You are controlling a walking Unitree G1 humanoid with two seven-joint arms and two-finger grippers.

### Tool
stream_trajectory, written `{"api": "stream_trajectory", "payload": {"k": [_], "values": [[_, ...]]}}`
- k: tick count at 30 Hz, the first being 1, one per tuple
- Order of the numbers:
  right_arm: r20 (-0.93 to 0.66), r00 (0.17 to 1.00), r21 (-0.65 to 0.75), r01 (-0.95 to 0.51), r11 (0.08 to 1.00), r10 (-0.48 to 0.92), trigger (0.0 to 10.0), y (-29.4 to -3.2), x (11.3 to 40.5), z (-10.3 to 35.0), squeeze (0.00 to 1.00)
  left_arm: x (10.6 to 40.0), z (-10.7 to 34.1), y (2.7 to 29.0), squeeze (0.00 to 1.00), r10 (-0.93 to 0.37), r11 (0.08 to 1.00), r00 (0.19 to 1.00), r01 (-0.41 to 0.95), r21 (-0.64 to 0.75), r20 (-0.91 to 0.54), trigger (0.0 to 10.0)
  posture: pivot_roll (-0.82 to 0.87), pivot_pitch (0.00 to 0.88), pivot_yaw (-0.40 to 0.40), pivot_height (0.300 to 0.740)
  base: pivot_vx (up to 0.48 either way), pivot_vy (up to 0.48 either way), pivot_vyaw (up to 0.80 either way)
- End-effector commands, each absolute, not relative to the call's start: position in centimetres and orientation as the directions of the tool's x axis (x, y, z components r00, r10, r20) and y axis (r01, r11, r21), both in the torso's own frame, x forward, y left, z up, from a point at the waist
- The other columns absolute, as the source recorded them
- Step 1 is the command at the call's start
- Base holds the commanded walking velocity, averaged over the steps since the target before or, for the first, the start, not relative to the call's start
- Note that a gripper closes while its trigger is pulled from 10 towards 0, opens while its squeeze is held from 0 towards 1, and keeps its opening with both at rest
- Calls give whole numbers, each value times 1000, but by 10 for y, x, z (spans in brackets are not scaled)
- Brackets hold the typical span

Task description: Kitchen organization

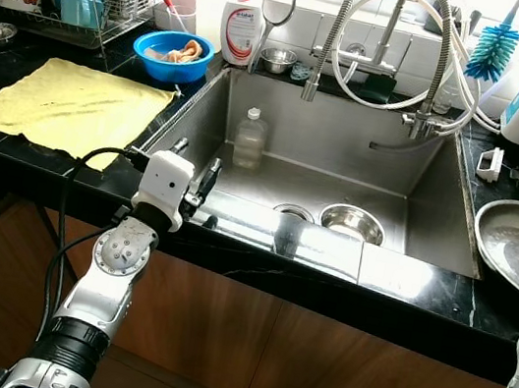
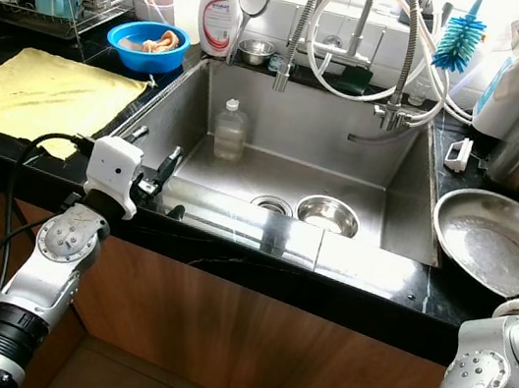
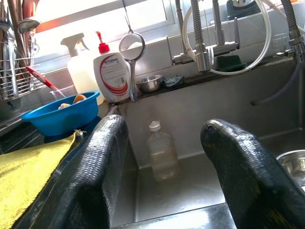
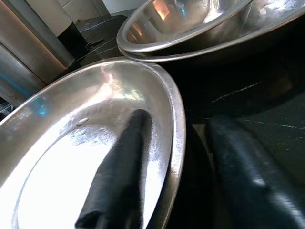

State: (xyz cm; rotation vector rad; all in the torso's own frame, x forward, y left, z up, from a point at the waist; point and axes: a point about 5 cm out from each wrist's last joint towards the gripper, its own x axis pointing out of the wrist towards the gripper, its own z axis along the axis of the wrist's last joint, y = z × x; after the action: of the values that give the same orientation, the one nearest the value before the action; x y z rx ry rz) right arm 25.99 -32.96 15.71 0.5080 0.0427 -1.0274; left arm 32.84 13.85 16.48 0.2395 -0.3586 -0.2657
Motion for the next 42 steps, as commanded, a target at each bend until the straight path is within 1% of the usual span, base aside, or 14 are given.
{"api": "stream_trajectory", "payload": {"k": [1,8,16,20,21,22,23,28,30,34,38,39,40,42], "values": [[-265,525,386,826,410,-809,0,-332,261,160,0,328,169,141,0,-292,938,900,203,282,322,10000,26,0,-15,740,0,0,0],[-265,545,397,813,425,-795,0,-329,265,160,0,328,169,141,0,-292,938,901,204,281,322,10000,27,0,-19,740,0,0,0],[-276,632,445,752,487,-724,0,-316,276,159,0,328,169,140,0,-290,939,901,202,279,324,10000,27,0,-21,740,0,0,0],[-258,799,516,589,622,-543,0,-288,294,161,0,328,168,140,0,-290,938,902,202,281,320,10000,25,0,-21,740,0,0,0],[-247,809,527,574,627,-533,6235,-284,295,163,0,328,168,140,0,-289,939,902,201,281,321,10000,25,0,-21,740,0,0,0],[-239,815,533,565,630,-528,6235,-282,296,164,0,328,168,140,0,-289,939,902,201,280,321,10000,25,0,-22,740,0,0,0],[-206,841,549,522,652,-500,10000,-276,300,169,0,328,168,140,0,-289,939,902,201,280,321,10000,26,0,-22,740,0,0,0],[-118,893,561,421,713,-435,10000,-267,307,183,0,328,168,141,0,-285,939,903,196,281,322,10000,27,0,-23,740,0,0,0],[-68,922,533,356,768,-381,10000,-258,315,193,0,328,168,142,0,-282,940,904,193,281,320,10000,24,0,-24,740,0,0,0],[-26,942,468,306,829,-334,10000,-251,328,205,0,328,167,141,0,-280,941,905,192,279,321,10000,23,0,-26,740,0,0,0],[11,963,299,254,920,-269,10000,-245,347,213,0,329,167,139,0,-276,943,905,190,273,323,10000,26,0,-31,740,0,0,0],[11,963,299,254,920,-269,10000,-245,347,213,0,329,167,139,0,-276,943,905,190,273,323,10000,26,0,-31,740,0,0,0],[1,971,194,234,953,-239,10000,-241,354,212,0,329,168,139,0,-275,944,905,189,272,325,10000,28,0,-33,740,0,0,0],[0,975,100,222,970,-223,10000,-240,361,213,0,329,168,140,0,-270,945,905,185,268,328,10000,30,0,-37,740,0,0,0]]}}
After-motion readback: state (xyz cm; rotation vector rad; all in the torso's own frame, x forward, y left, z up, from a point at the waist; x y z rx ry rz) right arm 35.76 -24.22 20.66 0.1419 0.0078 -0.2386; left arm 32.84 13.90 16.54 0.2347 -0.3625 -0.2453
